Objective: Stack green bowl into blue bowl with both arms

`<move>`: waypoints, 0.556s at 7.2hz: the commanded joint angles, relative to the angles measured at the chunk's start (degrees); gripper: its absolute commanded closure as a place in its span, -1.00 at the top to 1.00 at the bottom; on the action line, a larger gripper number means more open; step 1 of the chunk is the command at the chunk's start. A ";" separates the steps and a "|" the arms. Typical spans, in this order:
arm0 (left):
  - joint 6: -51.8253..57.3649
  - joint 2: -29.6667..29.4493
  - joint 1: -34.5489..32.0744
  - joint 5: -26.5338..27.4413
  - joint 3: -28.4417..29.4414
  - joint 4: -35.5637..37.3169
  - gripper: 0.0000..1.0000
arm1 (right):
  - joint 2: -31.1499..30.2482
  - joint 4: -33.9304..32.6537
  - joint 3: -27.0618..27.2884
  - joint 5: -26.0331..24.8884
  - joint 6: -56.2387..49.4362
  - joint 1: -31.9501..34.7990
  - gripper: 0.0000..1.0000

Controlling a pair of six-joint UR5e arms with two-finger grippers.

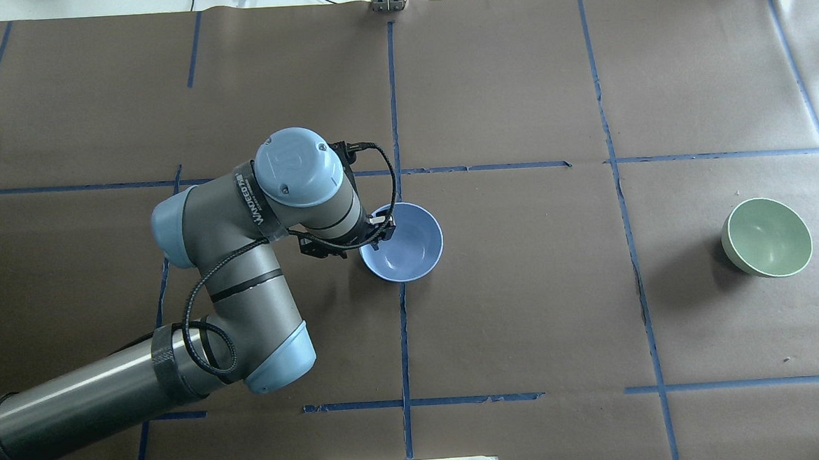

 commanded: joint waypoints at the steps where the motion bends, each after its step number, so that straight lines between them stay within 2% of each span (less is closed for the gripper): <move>1: 15.38 4.49 -6.82 -5.72 -13.39 16.80 1.00 | 0.80 0.44 1.29 0.07 0.22 0.00 1.00; 2: 28.01 11.84 -13.40 -8.71 -21.39 21.51 1.00 | 1.24 0.87 1.99 0.25 1.09 -1.39 1.00; 3: 43.19 19.57 -21.82 -12.31 -23.65 22.08 1.00 | 2.55 0.79 2.69 0.42 2.84 -2.89 1.00; 4: 57.96 26.08 -30.08 -15.22 -23.15 21.91 1.00 | 2.65 0.88 4.00 0.69 6.16 -3.86 1.00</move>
